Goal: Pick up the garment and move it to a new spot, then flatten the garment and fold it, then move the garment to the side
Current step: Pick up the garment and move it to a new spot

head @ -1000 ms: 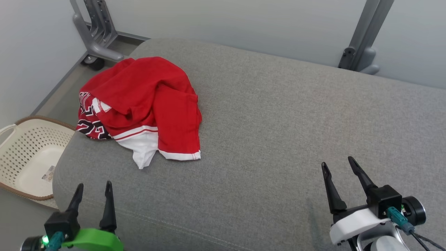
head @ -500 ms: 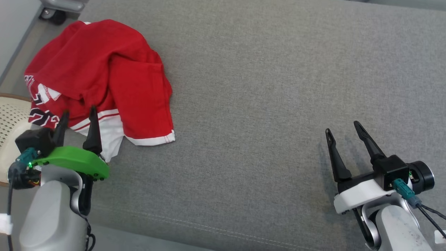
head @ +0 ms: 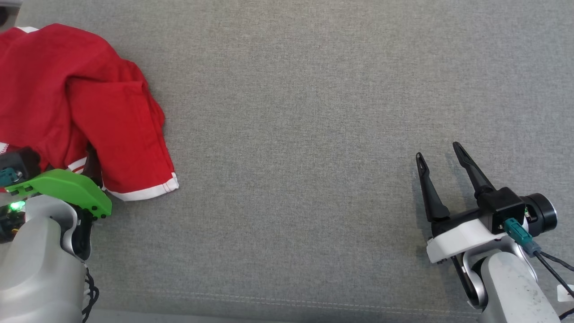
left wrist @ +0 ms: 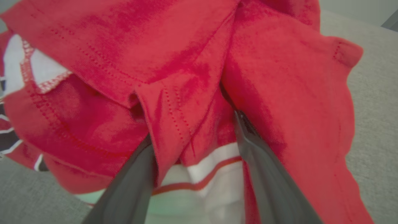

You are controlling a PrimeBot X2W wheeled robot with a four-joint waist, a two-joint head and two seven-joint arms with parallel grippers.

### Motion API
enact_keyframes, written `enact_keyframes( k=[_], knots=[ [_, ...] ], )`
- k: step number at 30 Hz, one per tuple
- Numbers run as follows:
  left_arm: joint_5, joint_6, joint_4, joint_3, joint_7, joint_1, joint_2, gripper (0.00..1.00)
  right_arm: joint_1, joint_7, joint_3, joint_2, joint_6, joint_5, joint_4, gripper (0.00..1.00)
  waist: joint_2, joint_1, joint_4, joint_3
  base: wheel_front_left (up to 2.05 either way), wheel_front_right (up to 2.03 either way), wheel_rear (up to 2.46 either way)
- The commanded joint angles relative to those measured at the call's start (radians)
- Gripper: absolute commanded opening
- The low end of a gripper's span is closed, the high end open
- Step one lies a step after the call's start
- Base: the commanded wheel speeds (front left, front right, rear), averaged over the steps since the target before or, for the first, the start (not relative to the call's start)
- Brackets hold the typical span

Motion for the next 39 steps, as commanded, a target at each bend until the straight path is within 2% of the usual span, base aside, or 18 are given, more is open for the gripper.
enact_keyframes(
  k=[1,2,3,11,22,31,39],
  knots=[
    [-0.036,0.002,0.023,-0.001,0.005,-0.016,0.011,0.46,-0.015,-0.003,0.000,-0.002,0.000,0.004,0.002,1.00,0.0087,-0.0001,-0.012,-0.001,0.00,0.00,0.00],
    [-0.050,0.002,0.031,0.000,0.009,-0.022,0.013,0.15,-0.015,-0.003,-0.002,0.000,0.000,0.005,0.002,1.00,0.0087,-0.0001,-0.014,-0.004,0.00,0.00,0.00],
    [-0.063,0.002,0.034,-0.009,0.012,-0.026,0.019,0.00,-0.014,-0.003,-0.003,0.003,0.000,0.006,0.002,1.00,0.0087,-0.0001,-0.016,-0.007,0.00,0.00,0.00],
    [-0.141,0.002,-0.003,-0.074,0.003,-0.033,0.086,0.00,0.009,-0.003,-0.006,0.024,0.000,0.015,0.012,1.00,0.0087,-0.0001,-0.027,-0.040,0.00,0.00,0.00],
    [-0.191,0.002,-0.189,-0.094,-0.001,-0.061,0.242,0.00,0.054,-0.003,-0.020,0.059,0.000,0.031,0.019,1.00,0.0087,-0.0001,-0.059,-0.122,0.00,0.00,0.00],
    [-0.212,0.047,-0.457,-0.070,0.088,-0.046,0.313,0.00,0.067,-0.003,-0.022,0.070,0.000,0.045,0.018,1.00,0.0087,-0.0001,-0.095,-0.162,0.00,0.00,0.00],
    [-0.239,0.114,-0.768,-0.067,0.183,0.031,0.320,0.00,0.087,-0.003,-0.020,0.073,0.000,0.070,0.016,1.00,0.0087,-0.0001,-0.155,-0.189,0.00,0.00,0.00]
  ],
)
